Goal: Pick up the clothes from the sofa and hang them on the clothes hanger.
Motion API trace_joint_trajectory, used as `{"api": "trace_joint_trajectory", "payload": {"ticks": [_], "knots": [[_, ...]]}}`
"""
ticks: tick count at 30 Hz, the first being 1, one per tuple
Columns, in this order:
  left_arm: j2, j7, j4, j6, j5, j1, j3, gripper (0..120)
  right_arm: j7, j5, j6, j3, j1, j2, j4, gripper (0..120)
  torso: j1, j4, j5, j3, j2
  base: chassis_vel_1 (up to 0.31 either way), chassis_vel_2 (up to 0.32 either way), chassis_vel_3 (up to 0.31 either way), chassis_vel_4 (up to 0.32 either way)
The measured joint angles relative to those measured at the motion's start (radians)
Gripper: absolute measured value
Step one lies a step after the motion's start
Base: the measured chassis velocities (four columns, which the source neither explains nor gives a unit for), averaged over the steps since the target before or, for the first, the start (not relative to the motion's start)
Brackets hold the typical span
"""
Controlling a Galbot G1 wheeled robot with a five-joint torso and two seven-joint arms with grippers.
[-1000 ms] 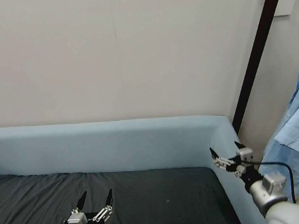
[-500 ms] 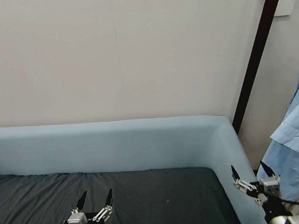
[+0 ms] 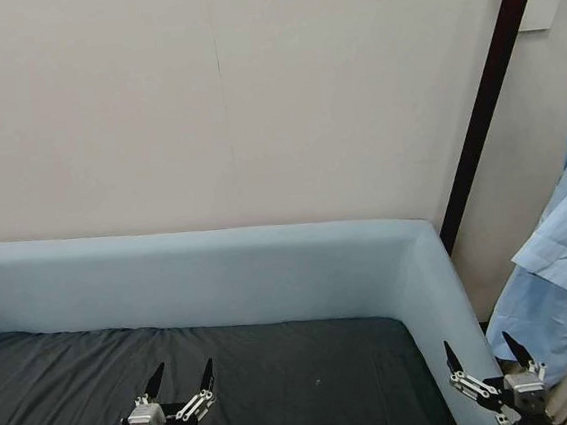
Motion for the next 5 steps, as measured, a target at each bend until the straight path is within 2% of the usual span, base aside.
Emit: {"api": "trace_joint_trajectory", "payload": {"ticks": [5], "knots": [[0.000,0.000,0.000,0.000,0.000,0.000,0.000,100,0.002,0.002,-0.003,-0.001,0.002,-0.002,0.000,100,0.000,0.0000,0.0000,0.000,0.000,0.000,0.000,0.000,0.000]]}}
